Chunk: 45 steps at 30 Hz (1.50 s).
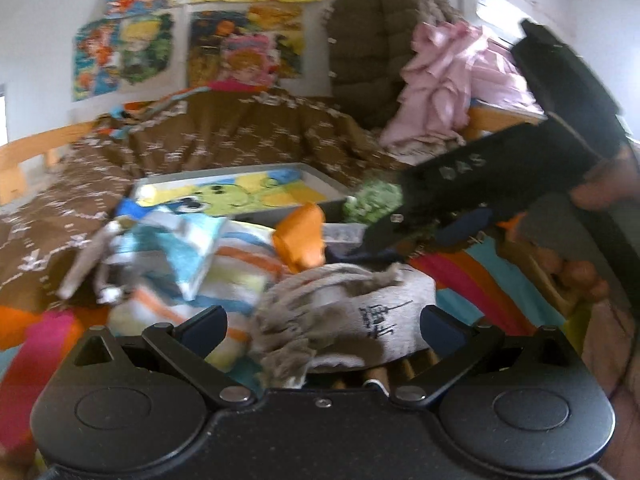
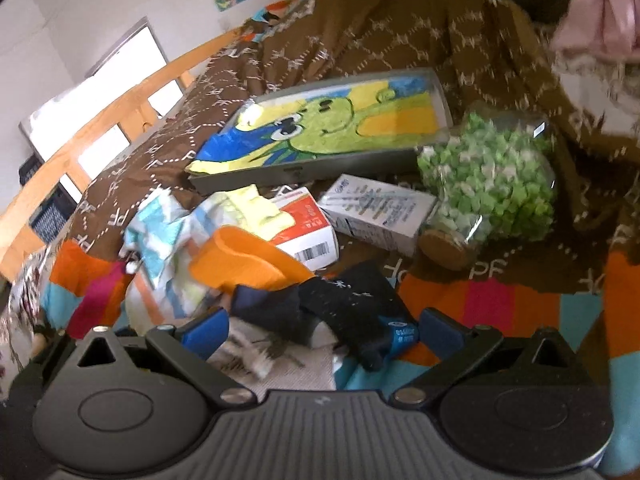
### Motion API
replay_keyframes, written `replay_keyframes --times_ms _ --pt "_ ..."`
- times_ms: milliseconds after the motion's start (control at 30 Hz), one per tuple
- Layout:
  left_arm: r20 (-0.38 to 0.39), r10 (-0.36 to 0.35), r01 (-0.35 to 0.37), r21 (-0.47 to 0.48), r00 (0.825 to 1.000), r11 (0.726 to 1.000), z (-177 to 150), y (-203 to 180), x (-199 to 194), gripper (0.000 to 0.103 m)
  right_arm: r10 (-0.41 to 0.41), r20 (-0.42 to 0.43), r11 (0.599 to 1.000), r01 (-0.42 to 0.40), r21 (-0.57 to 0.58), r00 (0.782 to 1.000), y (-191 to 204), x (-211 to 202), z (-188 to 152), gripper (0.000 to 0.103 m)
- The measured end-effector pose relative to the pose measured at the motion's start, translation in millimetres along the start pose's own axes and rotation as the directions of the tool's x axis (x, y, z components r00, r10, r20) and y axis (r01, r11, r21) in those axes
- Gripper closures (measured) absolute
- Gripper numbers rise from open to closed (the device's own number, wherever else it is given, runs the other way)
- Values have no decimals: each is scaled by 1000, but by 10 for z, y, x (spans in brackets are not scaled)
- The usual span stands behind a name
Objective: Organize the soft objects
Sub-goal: 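Reach the left gripper down to the beige drawstring pouch, then close the left gripper on the beige pouch and lift it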
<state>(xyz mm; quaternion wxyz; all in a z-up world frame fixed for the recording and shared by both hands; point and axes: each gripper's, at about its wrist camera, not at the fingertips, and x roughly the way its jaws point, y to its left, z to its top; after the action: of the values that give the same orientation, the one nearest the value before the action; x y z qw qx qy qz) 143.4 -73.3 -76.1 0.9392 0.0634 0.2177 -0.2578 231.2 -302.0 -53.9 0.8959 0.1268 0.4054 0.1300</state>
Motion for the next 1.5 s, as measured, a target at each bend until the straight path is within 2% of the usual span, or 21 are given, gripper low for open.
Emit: replay_keyframes --times_ms 133,300,433,600,833,933,1100,1300,1500 --pt "-21 -49 50 30 999 998 7 -4 171 1 23 -22 998 -21 57 1000 -136 128 43 0" --pt "-36 -41 42 35 999 999 -10 3 330 1 16 -37 999 -14 52 999 -192 249 107 0" --pt "-47 -63 65 51 997 997 -15 1 418 1 19 -48 1000 -18 23 999 -166 338 142 0" --pt "-64 -67 69 26 996 997 -48 26 444 1 37 -84 999 -34 37 996 -167 425 129 1" --pt "-77 -54 53 -7 996 999 -37 57 452 9 59 -102 996 -51 79 993 -208 428 113 12" --pt "-90 -57 55 -24 994 998 -51 52 446 10 75 -122 993 -62 102 990 -220 437 97 15" --pt "-113 -54 55 8 992 998 -84 1 471 11 92 -135 987 -72 141 987 -255 445 80 22" --pt "-98 -34 37 35 995 999 -108 -45 448 23 97 -139 985 -75 157 985 -269 385 62 32" --pt "-62 -29 34 84 998 996 -130 -135 400 38 99 -134 980 -73 188 986 -313 328 42 47"
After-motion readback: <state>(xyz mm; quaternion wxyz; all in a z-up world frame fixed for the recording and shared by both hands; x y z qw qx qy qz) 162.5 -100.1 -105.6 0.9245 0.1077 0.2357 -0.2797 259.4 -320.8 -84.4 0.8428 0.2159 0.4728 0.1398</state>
